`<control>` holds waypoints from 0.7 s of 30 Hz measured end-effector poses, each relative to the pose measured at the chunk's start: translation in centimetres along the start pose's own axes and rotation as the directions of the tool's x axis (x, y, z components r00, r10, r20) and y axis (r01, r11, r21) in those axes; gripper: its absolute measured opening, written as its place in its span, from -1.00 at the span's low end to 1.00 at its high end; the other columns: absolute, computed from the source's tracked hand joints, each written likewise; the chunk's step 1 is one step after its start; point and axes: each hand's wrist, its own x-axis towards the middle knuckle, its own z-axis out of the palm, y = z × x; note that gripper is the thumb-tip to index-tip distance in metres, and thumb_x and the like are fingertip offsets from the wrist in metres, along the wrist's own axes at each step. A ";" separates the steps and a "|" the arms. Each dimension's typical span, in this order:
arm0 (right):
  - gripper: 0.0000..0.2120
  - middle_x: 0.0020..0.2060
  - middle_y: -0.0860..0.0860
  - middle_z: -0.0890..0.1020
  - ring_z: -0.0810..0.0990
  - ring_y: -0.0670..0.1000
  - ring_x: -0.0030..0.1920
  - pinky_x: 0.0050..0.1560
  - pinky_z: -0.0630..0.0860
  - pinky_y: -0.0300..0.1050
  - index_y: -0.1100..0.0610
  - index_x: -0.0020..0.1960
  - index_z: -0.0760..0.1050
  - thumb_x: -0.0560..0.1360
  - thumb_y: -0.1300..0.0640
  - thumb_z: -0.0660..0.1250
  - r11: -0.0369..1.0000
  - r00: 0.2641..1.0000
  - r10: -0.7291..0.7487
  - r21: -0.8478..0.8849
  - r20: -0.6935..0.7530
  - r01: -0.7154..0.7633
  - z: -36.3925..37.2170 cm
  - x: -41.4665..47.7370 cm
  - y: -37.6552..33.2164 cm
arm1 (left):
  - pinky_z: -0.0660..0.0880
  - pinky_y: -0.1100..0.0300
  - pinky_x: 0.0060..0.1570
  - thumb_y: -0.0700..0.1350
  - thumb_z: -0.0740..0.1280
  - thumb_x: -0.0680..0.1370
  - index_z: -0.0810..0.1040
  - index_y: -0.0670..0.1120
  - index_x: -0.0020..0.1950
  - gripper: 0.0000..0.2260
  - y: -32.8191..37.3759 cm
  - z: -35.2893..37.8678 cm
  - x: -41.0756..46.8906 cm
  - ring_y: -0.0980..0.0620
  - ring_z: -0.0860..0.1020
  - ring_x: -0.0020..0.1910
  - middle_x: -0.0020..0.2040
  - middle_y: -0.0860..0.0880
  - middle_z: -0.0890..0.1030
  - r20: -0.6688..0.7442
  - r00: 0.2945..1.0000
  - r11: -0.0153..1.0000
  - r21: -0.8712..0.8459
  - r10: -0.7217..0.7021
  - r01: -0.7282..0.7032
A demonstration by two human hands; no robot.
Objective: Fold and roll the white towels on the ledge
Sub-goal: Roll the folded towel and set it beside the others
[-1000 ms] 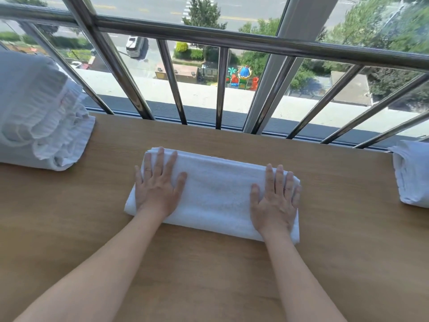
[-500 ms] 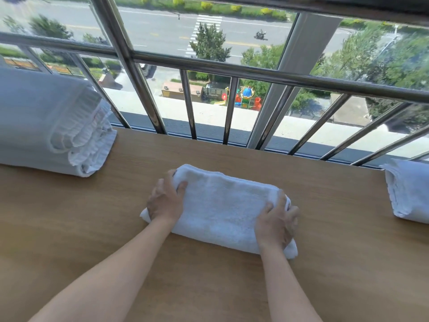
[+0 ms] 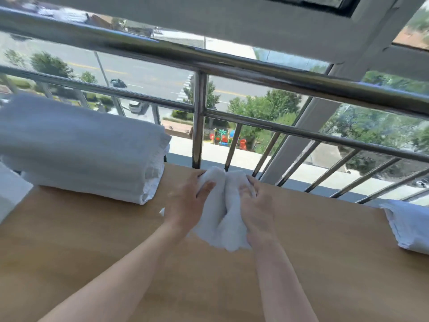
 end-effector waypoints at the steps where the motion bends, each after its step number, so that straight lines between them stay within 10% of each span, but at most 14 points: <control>1: -0.74 0.03 -0.27 0.58 0.55 -0.11 0.06 0.22 0.49 -0.03 -0.12 0.31 0.51 0.64 0.00 0.24 1.000 0.999 -0.022 -0.007 -0.023 0.022 1.5 -1.2 -1.6 | 0.47 0.03 -0.01 0.28 0.21 0.60 0.42 0.24 0.34 -0.67 -0.3 -2.0 0.2 -0.03 0.60 0.04 0.04 0.10 0.64 -0.018 1.000 1.000 -0.028 0.003 -0.004; 11: -0.72 -0.03 -0.14 0.63 0.63 0.01 -0.02 0.11 0.58 0.15 -0.21 0.21 0.54 0.50 -0.11 0.29 0.961 0.954 -0.277 -0.016 -0.118 0.277 14.7 -8.6 -19.4 | 0.45 0.14 -0.16 0.34 0.34 0.50 0.51 0.30 0.15 -0.72 -3.3 -26.6 6.9 0.23 0.54 -0.17 -0.21 0.29 0.55 -0.138 0.984 0.962 -0.233 0.113 -0.143; 15: -0.72 -0.09 -0.09 0.65 0.64 0.05 -0.11 0.03 0.62 0.21 -0.19 0.12 0.54 0.42 -0.14 0.30 0.946 0.928 -0.319 0.001 -0.190 0.325 17.2 -6.0 -23.1 | 0.56 0.12 -0.23 0.31 0.38 0.40 0.58 0.19 0.07 -0.66 -6.0 -36.0 12.2 0.05 0.63 -0.18 -0.11 0.03 0.67 -0.222 0.975 0.919 -0.383 0.008 -0.095; 21: -0.64 0.12 0.09 0.61 0.56 0.13 0.04 0.06 0.45 -0.07 0.05 0.25 0.49 0.49 -0.03 0.39 0.954 0.968 -0.209 -0.245 -0.136 0.172 22.6 0.8 -21.1 | 0.49 0.05 0.11 0.18 0.41 0.54 0.53 -0.02 0.29 -0.58 -14.3 -41.4 20.3 -0.15 0.57 0.17 0.22 -0.16 0.60 -0.199 0.971 0.991 -0.037 -0.136 0.131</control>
